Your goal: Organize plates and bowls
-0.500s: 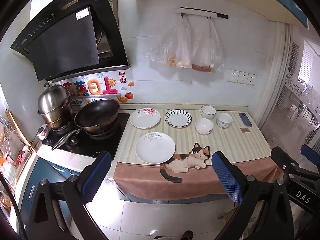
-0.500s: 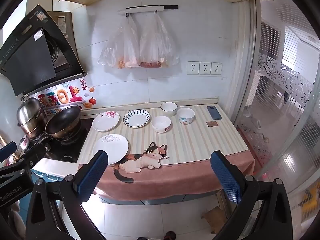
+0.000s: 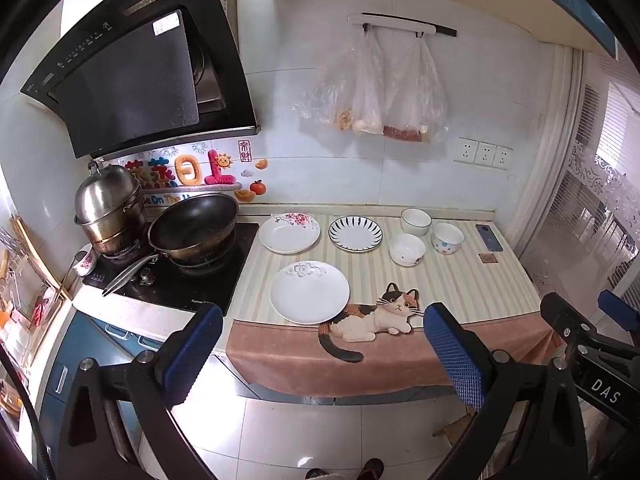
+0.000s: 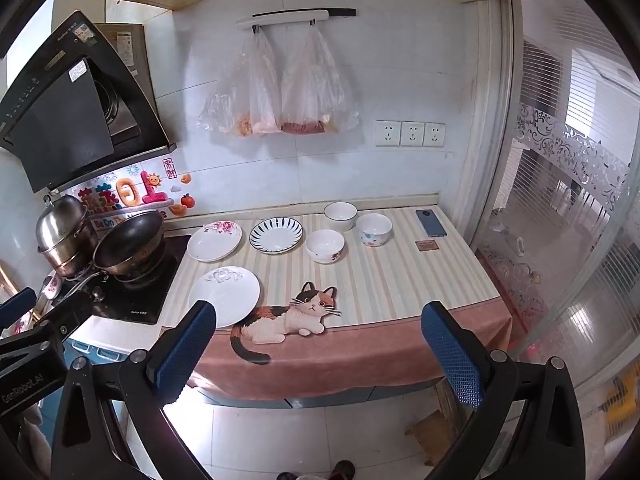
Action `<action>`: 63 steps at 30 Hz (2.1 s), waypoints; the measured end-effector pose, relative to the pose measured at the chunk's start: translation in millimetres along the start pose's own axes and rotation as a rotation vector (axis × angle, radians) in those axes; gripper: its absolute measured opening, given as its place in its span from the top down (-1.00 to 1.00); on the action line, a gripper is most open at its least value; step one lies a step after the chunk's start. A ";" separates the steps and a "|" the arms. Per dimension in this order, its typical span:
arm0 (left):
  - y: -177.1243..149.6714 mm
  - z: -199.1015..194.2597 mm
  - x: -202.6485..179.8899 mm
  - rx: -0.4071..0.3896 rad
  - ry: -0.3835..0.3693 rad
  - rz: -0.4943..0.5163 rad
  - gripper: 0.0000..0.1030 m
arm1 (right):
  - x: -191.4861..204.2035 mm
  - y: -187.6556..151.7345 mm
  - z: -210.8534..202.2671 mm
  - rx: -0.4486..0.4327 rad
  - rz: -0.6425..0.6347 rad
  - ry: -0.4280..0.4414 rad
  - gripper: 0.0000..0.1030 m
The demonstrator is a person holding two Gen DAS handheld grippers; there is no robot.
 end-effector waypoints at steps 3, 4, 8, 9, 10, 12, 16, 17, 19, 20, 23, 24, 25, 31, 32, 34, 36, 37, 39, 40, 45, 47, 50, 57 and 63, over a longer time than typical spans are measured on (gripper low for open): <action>0.6 -0.6 0.0 -0.001 0.000 0.000 -1.00 | -1.8 -1.0 1.2 0.001 0.005 0.004 -1.00; 0.3 -0.6 -0.1 -0.001 0.000 0.000 -1.00 | -1.7 -0.8 1.2 0.001 0.004 0.004 -1.00; 0.2 -0.4 0.5 -0.002 0.001 0.002 -1.00 | -2.5 -0.3 1.7 0.003 0.006 0.006 -1.00; -0.1 -0.4 1.6 -0.001 0.001 0.003 -1.00 | -2.5 -0.2 1.8 0.004 0.006 0.006 -1.00; -0.1 -0.4 1.9 -0.002 0.001 0.003 -1.00 | -2.7 -0.1 1.9 0.005 0.006 0.006 -1.00; -0.8 -1.1 3.9 -0.003 0.004 0.004 -1.00 | 1.9 -2.3 0.1 0.007 0.009 0.007 -1.00; -0.3 -8.3 1.4 -0.013 0.008 0.007 -1.00 | 2.8 -3.8 -3.1 0.007 0.010 0.007 -1.00; -0.1 -8.4 1.4 -0.013 0.008 0.007 -1.00 | 1.7 -3.7 -1.8 0.007 0.009 0.007 -1.00; 0.3 -8.7 1.2 -0.012 0.007 0.007 -1.00 | 2.0 -4.1 -2.1 0.007 0.011 0.011 -1.00; 0.6 -8.3 1.1 -0.011 0.009 0.008 -1.00 | 2.7 -4.5 -2.5 0.008 0.010 0.012 -1.00; 0.1 -8.4 1.0 -0.012 0.008 0.006 -1.00 | 4.3 -5.7 -5.5 0.004 0.009 0.015 -1.00; -0.1 -8.4 0.9 -0.013 0.009 0.007 -1.00 | 5.4 -6.2 -6.5 0.003 0.008 0.014 -1.00; 0.0 -8.7 0.9 -0.014 0.009 0.007 -1.00 | 5.2 -5.8 -6.9 0.003 0.007 0.015 -1.00; 0.2 -8.5 1.0 -0.013 0.009 0.008 -1.00 | 5.1 -4.2 -7.1 0.005 0.009 0.015 -1.00; 0.3 -9.1 0.8 -0.013 0.009 0.009 -1.00 | 4.7 -4.2 -6.8 0.004 0.009 0.016 -1.00; 0.2 -8.8 1.1 -0.013 0.007 0.007 -1.00 | 4.9 -4.2 -7.0 0.004 0.009 0.016 -1.00; 0.0 -8.5 0.7 -0.012 0.008 0.008 -1.00 | 5.2 -4.1 -7.5 0.003 0.009 0.014 -1.00; -0.2 -9.6 0.4 -0.011 0.007 0.008 -1.00 | 5.0 -3.4 -6.8 0.003 0.009 0.014 -1.00; -0.1 -10.0 -0.6 -0.010 0.007 0.009 -1.00 | 4.8 -3.1 -6.5 0.005 0.010 0.015 -1.00; -0.1 -10.5 -0.7 -0.011 0.007 0.009 -1.00 | 5.3 -3.5 -6.6 0.006 0.010 0.017 -1.00; 0.6 -10.4 -1.4 -0.012 0.009 0.010 -1.00 | 4.8 -1.8 -6.2 0.007 0.009 0.017 -1.00; 1.2 -10.3 -2.0 -0.012 0.010 0.010 -1.00 | 4.7 -1.3 -6.1 0.007 0.009 0.017 -1.00; 2.1 -10.1 -2.0 -0.011 0.011 0.009 -1.00 | 5.3 -0.5 -6.0 0.007 0.009 0.018 -1.00; 3.8 -6.2 0.2 -0.006 0.008 0.005 -1.00 | 7.3 1.3 -4.6 0.009 0.007 0.019 -1.00; 3.1 -5.7 1.5 -0.008 0.008 0.005 -1.00 | 10.6 6.3 0.2 0.012 0.000 0.018 -1.00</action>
Point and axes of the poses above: each gripper's, at about its wrist camera, not at the fingertips, and z roughly the way its jaws point, x to its left, y to its top, the point moved 9 cm from there along z, roughly the way its jaws point, and after that the axes turned 10 degrees about -y, right-handed, at the moved point
